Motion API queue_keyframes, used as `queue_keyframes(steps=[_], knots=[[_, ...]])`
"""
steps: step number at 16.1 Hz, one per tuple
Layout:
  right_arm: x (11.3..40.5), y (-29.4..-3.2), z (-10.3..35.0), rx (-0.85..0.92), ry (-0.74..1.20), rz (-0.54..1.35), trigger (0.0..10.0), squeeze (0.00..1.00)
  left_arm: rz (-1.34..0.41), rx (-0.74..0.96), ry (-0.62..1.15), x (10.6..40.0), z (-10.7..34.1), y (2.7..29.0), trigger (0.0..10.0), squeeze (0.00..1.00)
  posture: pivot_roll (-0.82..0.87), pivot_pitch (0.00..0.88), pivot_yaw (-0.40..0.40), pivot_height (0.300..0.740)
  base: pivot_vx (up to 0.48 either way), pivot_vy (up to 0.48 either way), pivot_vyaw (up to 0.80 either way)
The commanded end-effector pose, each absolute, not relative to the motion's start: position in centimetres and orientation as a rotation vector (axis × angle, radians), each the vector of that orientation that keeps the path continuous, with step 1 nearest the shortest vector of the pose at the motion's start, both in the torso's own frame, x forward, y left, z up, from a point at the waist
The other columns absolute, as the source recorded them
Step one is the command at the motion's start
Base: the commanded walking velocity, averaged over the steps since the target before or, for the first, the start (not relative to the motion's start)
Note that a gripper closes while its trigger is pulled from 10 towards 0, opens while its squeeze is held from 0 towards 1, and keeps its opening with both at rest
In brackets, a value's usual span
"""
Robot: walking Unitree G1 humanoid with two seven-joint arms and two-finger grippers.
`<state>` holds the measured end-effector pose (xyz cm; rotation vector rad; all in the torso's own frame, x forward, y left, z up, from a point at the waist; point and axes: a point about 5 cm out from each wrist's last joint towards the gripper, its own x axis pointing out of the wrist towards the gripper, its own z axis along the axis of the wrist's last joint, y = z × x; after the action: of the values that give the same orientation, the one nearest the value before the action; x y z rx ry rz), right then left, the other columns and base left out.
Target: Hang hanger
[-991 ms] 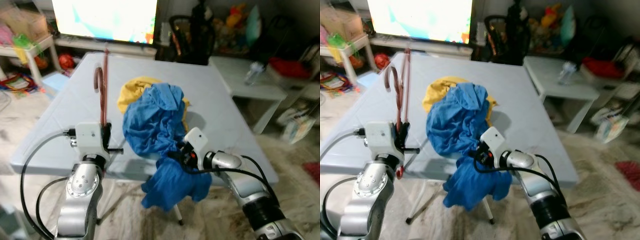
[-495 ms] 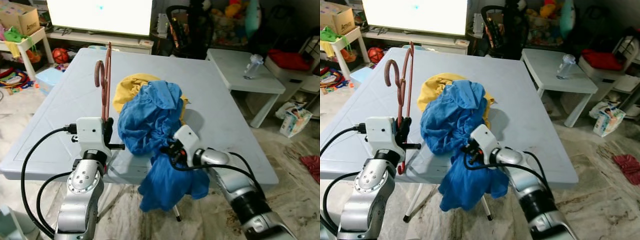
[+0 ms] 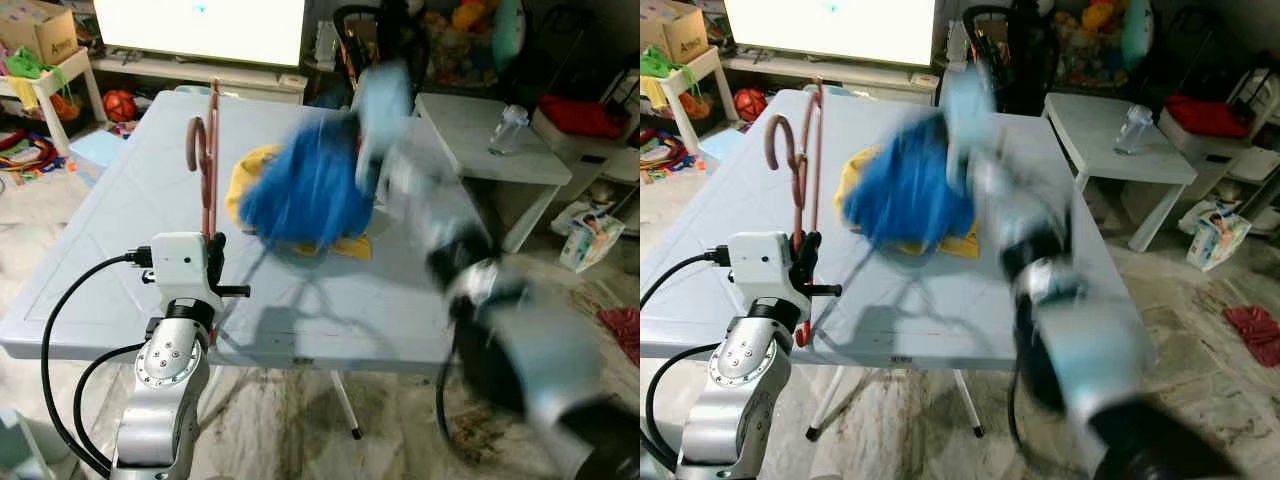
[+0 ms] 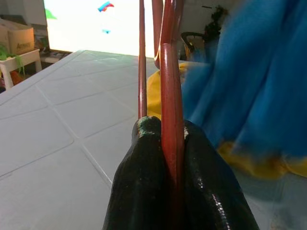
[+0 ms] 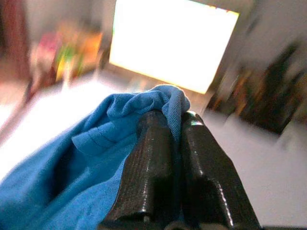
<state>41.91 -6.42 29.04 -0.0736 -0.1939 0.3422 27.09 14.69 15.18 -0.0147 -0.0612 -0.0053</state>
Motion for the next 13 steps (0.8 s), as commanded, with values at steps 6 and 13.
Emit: queue_keyframes(steps=[6,13], knots=[[42.3,-8.6,30.7,-0.108,-0.307,0.204,10.0,0.0,0.035,-0.018,-0.048,26.6,14.7,14.6,10.0,0.0,0.18,0.004,-0.182,0.74,0.0,0.0,0.0],[41.2,-11.3,19.7,-0.236,-0.028,0.32,10.0,1.0,0.004,-0.022,-0.045,26.9,14.6,14.3,10.0,0.0,0.15,0.006,-0.151,0.74,0.0,0.0,0.0]])
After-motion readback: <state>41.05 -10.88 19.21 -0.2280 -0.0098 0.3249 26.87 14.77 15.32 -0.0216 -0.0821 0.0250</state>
